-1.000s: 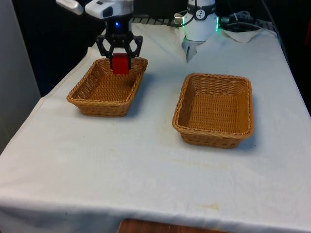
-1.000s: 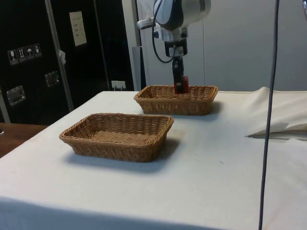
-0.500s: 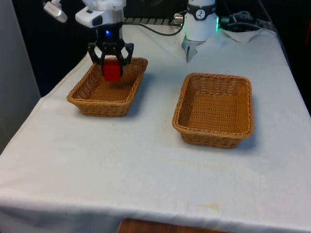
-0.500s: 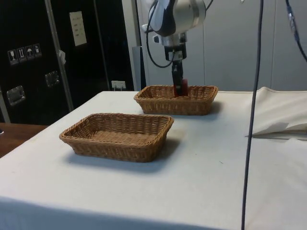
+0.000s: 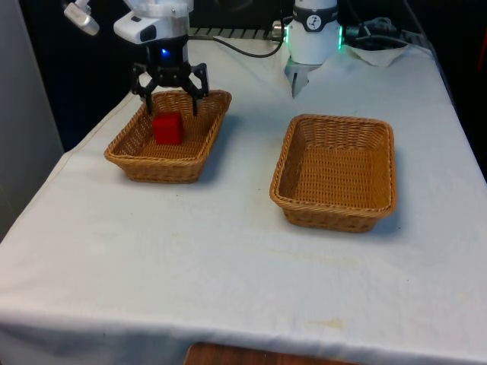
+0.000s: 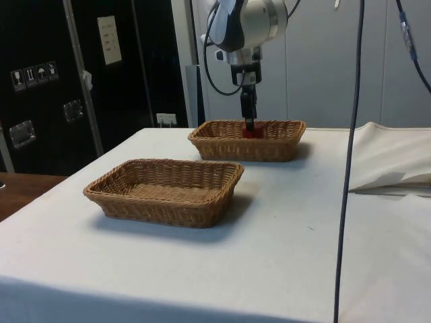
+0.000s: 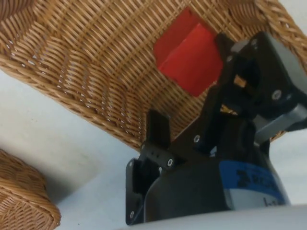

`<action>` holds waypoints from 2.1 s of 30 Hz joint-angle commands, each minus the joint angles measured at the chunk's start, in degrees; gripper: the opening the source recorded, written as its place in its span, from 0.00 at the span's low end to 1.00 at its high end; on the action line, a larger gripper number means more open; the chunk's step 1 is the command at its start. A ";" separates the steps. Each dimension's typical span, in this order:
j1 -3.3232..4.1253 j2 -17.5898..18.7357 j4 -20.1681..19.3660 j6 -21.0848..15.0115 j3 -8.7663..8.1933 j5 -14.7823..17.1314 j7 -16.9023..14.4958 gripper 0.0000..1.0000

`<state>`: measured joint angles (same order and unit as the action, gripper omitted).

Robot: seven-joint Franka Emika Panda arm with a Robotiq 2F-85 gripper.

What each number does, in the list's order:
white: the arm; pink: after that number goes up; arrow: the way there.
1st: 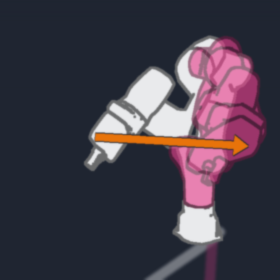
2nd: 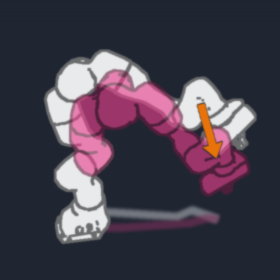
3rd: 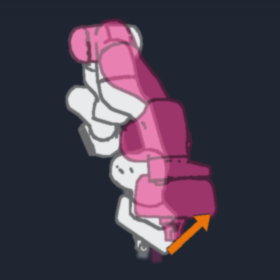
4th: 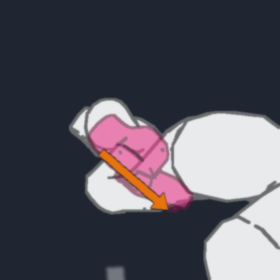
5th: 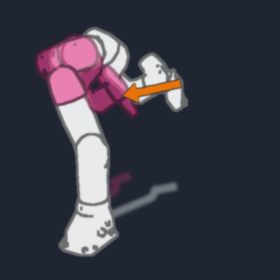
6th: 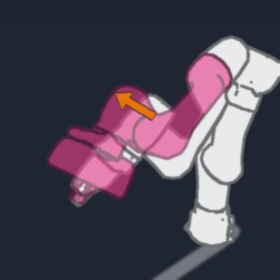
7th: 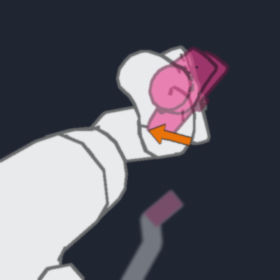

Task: Pick up the red cube and place it into the right basket.

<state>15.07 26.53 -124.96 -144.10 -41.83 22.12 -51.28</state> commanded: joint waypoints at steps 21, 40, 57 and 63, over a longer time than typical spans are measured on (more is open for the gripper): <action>1.55 -6.07 -1.09 3.50 -3.04 -3.50 1.55 1.00; 3.55 -16.90 -2.69 5.67 -0.11 -13.06 12.32 1.00; 4.30 -19.88 -1.72 5.50 3.90 -14.44 15.13 1.00; 4.35 -19.71 -1.60 4.93 5.90 -15.47 17.59 1.00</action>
<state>19.08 6.42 -126.74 -138.71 -35.58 7.51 -34.55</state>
